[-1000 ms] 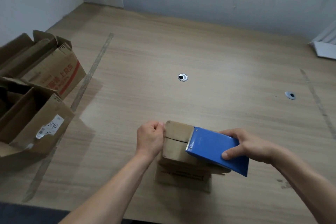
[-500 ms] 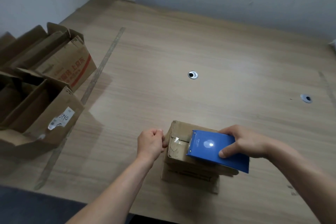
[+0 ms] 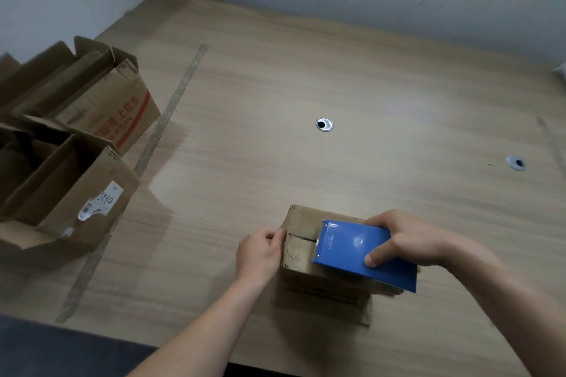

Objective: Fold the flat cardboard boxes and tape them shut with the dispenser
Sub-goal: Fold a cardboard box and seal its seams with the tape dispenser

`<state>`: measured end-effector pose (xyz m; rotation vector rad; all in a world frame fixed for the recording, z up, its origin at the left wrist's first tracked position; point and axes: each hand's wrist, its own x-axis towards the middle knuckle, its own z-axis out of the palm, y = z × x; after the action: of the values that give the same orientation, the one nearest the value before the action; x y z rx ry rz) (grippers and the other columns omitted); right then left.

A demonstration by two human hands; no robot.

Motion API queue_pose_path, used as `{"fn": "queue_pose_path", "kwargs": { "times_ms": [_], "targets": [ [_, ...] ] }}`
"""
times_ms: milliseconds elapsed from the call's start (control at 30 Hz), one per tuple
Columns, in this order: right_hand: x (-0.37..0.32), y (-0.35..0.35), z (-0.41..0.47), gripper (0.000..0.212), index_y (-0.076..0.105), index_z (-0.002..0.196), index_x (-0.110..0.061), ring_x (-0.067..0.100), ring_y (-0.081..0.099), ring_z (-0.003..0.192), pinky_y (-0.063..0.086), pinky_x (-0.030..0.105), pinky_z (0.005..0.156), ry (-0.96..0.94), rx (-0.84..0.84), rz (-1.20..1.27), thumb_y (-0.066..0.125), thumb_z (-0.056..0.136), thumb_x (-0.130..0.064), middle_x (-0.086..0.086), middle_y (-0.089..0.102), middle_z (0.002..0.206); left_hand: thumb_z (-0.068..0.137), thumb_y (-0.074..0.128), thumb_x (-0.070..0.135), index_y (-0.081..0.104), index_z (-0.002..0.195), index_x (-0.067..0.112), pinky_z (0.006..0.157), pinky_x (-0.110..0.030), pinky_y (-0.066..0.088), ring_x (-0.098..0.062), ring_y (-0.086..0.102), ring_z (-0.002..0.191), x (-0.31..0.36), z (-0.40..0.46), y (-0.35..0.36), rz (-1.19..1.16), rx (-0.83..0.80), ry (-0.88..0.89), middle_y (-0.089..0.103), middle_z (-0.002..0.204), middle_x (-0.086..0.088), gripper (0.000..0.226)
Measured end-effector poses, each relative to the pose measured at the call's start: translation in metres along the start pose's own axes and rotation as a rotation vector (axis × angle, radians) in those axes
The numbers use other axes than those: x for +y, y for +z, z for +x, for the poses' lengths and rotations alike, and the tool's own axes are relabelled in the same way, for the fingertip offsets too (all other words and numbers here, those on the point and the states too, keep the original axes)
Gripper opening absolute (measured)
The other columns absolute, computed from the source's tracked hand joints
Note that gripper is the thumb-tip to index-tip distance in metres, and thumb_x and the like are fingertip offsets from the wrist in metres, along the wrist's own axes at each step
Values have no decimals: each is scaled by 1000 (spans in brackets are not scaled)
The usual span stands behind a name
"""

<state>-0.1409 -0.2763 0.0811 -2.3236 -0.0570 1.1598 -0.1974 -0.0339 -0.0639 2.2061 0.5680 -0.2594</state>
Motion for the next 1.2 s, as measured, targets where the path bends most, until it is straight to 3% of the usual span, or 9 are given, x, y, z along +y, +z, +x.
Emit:
{"fn": "queue_pose_path", "kwargs": {
  "times_ms": [200, 267, 333, 433, 533, 633, 700, 833, 1200],
  "targets": [
    [1, 1, 1, 37, 74, 86, -34, 22, 73, 86, 58, 51, 82, -7, 19, 3, 80, 51, -41, -4, 77, 87, 95, 59, 35, 73, 96, 16, 75, -29, 49, -25, 67, 94, -25, -20, 7, 219, -21, -68, 73, 97, -4, 23],
    [0, 2, 0, 37, 74, 87, -30, 22, 72, 85, 59, 48, 80, -20, 14, 11, 79, 52, -40, -3, 77, 87, 91, 61, 17, 71, 106, 9, 84, -24, 46, -28, 65, 101, -22, -27, 4, 28, 178, 73, 68, 106, -8, 19],
    [0, 1, 0, 38, 74, 89, -27, 22, 72, 85, 58, 45, 78, -19, 11, 14, 79, 53, -38, -1, 76, 88, 90, 55, 18, 62, 125, 3, 103, -16, 34, -28, 54, 125, -3, -38, -2, -123, 291, 377, 58, 129, -10, 39],
    [-1, 0, 0, 40, 74, 91, -24, 20, 71, 84, 57, 40, 76, -34, -6, 21, 79, 54, -37, 0, 77, 90, 87, 40, 62, 8, 157, 18, 121, -29, -1, -17, -10, 152, 24, -48, -1, 165, -47, 693, -6, 165, -1, 90],
    [1, -3, 1, 37, 74, 95, -24, 18, 71, 86, 56, 34, 77, -55, -29, 17, 83, 61, -34, 0, 77, 94, 70, 41, 84, -29, 146, 23, 120, -36, -10, -17, -39, 141, 30, -35, 1, 552, -214, 675, -45, 149, 7, 121],
    [3, -8, 4, 37, 73, 103, -23, 20, 72, 94, 57, 36, 83, -66, -80, 10, 82, 69, -34, 1, 77, 102, 76, 63, 70, -26, 146, 13, 123, -37, -3, -25, -31, 145, 26, -26, 4, 656, -197, 696, -33, 154, -1, 126],
    [5, -11, 6, 39, 72, 106, -24, 21, 72, 97, 57, 37, 87, -77, -111, -3, 82, 71, -36, 1, 77, 104, 73, 67, 63, -7, 153, 5, 122, -45, 19, -31, -14, 149, 25, -26, 5, 657, -154, 735, -12, 161, -10, 123],
    [14, -23, 3, 46, 73, 108, -21, 20, 73, 98, 57, 35, 86, -103, -159, 19, 81, 66, -38, 0, 78, 103, 69, 39, 78, 35, 148, -1, 100, -46, 49, -37, 29, 145, 23, -24, 5, 670, -75, 780, 32, 157, -18, 112],
    [117, -79, -41, 54, 73, 114, -22, 21, 74, 94, 56, 41, 88, -22, -163, 6, 83, 64, -40, 1, 78, 101, 72, 30, 86, 32, 150, 5, 102, -57, 42, -33, 16, 149, 22, -22, 5, 882, -61, 744, 19, 162, -15, 112]
  ]
}}
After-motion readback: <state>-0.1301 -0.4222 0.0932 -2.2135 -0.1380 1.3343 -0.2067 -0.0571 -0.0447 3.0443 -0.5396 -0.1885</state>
